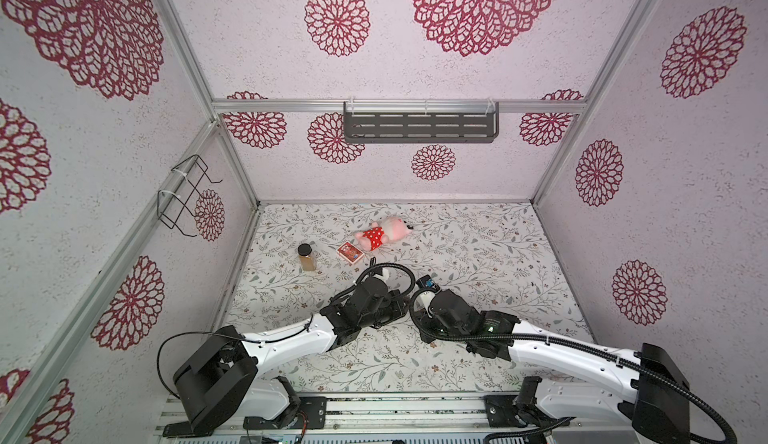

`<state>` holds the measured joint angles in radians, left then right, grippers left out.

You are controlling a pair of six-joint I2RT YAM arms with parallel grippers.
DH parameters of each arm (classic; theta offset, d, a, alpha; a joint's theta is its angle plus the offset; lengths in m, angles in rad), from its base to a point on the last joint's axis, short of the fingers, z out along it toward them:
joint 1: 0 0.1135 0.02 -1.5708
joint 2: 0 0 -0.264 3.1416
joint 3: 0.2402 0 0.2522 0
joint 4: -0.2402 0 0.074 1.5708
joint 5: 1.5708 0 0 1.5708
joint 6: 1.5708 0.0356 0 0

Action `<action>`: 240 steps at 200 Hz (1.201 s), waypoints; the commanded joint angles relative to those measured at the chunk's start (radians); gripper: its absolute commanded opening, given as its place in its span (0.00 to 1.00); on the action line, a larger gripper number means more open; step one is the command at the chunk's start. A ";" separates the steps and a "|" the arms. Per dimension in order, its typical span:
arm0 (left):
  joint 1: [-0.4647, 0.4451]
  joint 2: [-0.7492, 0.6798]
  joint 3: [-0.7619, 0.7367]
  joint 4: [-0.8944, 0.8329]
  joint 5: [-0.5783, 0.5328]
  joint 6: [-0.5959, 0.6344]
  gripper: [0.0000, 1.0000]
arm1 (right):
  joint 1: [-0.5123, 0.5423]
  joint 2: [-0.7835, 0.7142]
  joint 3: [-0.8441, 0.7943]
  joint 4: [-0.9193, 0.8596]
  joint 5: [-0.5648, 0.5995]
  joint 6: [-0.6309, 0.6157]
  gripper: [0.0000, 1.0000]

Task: Unlock with the key

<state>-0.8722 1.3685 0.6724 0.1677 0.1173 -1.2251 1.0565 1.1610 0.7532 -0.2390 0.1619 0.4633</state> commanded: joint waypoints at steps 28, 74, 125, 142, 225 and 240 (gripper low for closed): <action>-0.005 0.002 0.014 0.012 0.001 0.003 0.00 | -0.003 -0.019 0.042 0.023 0.043 -0.015 0.00; 0.008 -0.009 0.016 0.001 -0.001 -0.013 0.00 | -0.004 -0.049 0.031 0.003 0.077 -0.043 0.22; 0.049 -0.041 0.075 -0.128 -0.023 -0.077 0.00 | 0.011 -0.117 -0.024 0.084 0.112 -0.192 0.40; 0.052 -0.050 0.122 -0.211 -0.045 -0.081 0.00 | 0.035 -0.132 -0.044 0.144 0.159 -0.264 0.41; 0.052 -0.081 0.282 -0.491 -0.172 -0.126 0.00 | 0.177 -0.166 -0.167 0.503 0.480 -0.620 0.44; 0.051 -0.084 0.290 -0.498 -0.173 -0.136 0.00 | 0.198 -0.171 -0.196 0.588 0.484 -0.684 0.44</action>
<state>-0.8284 1.3071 0.9382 -0.2604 -0.0181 -1.3399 1.2171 1.0203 0.5800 0.1509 0.5491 -0.0708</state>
